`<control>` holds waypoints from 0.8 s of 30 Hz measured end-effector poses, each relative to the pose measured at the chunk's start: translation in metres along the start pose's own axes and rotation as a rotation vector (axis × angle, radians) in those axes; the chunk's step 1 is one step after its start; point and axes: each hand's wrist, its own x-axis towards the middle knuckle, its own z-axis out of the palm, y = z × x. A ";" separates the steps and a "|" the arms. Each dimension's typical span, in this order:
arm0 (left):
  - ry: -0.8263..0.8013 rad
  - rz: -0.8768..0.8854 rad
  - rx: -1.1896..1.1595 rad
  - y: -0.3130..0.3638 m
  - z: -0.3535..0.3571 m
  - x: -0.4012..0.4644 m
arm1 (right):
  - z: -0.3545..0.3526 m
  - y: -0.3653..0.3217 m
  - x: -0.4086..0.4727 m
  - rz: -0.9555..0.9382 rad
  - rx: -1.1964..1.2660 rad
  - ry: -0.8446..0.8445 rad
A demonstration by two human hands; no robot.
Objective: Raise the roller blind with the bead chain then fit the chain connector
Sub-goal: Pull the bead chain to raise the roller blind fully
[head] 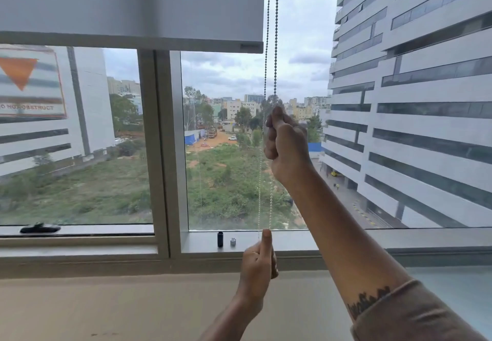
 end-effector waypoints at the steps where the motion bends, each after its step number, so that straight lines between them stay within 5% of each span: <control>1: -0.035 -0.038 -0.023 0.002 -0.003 0.001 | -0.001 0.001 -0.003 -0.015 -0.004 -0.012; 8: -0.106 -0.189 -0.127 0.035 -0.022 0.031 | -0.005 0.017 -0.026 -0.025 -0.017 -0.022; 16: 0.011 0.030 -0.046 0.129 -0.020 0.072 | -0.017 0.060 -0.055 0.029 0.058 -0.010; 24: -0.055 0.164 -0.087 0.229 0.002 0.090 | -0.031 0.096 -0.083 0.091 0.045 -0.026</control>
